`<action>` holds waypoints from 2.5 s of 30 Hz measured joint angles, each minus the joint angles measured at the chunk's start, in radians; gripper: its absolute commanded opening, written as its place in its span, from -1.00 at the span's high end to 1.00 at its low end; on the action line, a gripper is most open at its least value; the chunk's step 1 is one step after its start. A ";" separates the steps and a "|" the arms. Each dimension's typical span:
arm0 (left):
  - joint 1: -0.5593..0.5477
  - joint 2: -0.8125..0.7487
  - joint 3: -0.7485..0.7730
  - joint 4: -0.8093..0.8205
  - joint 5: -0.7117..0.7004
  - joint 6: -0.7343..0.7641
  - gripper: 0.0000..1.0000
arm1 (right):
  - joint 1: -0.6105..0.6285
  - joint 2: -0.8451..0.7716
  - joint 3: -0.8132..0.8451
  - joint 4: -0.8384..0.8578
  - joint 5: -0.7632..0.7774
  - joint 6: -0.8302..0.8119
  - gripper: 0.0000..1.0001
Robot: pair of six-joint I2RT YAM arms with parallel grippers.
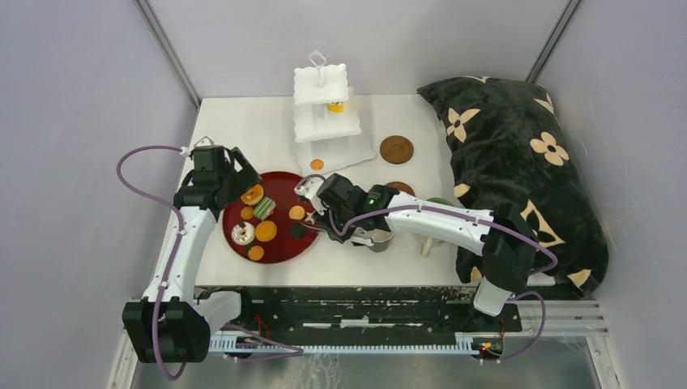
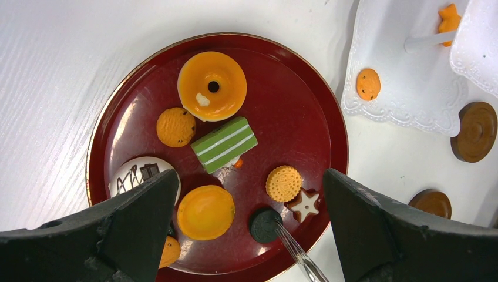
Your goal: Serve the afternoon tea
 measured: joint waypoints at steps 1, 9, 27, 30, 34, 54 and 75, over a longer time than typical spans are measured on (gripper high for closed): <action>0.000 0.000 0.000 0.000 0.000 0.000 -1.00 | 0.000 -0.002 0.001 0.002 0.003 -0.001 0.84; 0.000 0.001 0.000 0.000 0.000 0.000 -1.00 | -0.047 -0.023 0.001 0.003 0.052 0.003 0.85; 0.000 0.000 0.000 0.000 0.000 0.000 -0.99 | 0.015 0.027 0.008 0.002 -0.050 0.061 0.87; 0.000 0.000 0.000 0.000 0.000 0.000 -0.99 | 0.029 0.035 0.012 0.015 -0.052 0.064 0.87; 0.000 0.000 0.000 0.000 0.000 0.000 -1.00 | 0.022 0.024 0.012 0.018 -0.022 0.056 0.88; 0.000 0.013 0.000 0.002 0.000 0.000 -0.99 | -0.101 -0.028 0.053 -0.151 0.020 0.002 0.25; 0.000 0.017 0.000 0.009 0.000 0.000 -0.99 | -0.069 0.046 0.138 -0.181 0.028 -0.006 0.09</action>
